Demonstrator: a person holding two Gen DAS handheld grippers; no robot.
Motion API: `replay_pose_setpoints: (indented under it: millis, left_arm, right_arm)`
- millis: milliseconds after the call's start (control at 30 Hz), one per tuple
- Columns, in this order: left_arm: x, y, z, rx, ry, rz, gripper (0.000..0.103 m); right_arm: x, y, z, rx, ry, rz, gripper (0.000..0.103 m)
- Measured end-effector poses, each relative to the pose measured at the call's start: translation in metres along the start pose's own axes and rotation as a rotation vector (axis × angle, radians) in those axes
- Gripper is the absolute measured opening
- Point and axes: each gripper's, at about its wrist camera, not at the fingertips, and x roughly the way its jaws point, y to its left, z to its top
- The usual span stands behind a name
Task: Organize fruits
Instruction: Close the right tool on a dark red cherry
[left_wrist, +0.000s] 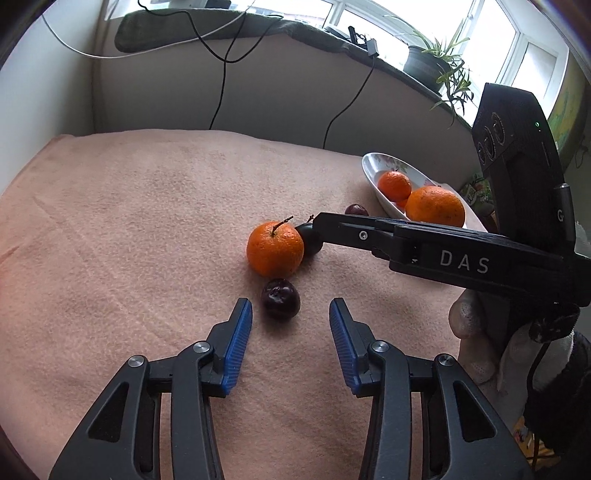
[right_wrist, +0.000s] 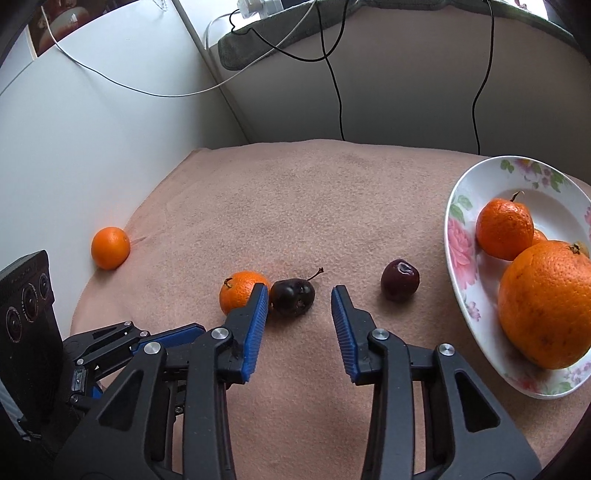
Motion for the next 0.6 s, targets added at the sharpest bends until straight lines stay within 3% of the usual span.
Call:
replay_pose_setpoints:
  millis: [300, 600]
  left_arm:
    - [0.008, 0.0, 0.002, 0.0, 0.021, 0.008, 0.035]
    - [0.01, 0.003, 0.003, -0.006, 0.025, 0.012, 0.027]
  right_arm:
    - [0.014, -0.001, 0.001, -0.001, 0.018, 0.016, 0.034]
    - [0.023, -0.019, 0.003, 0.084, 0.056, 0.141, 0.033]
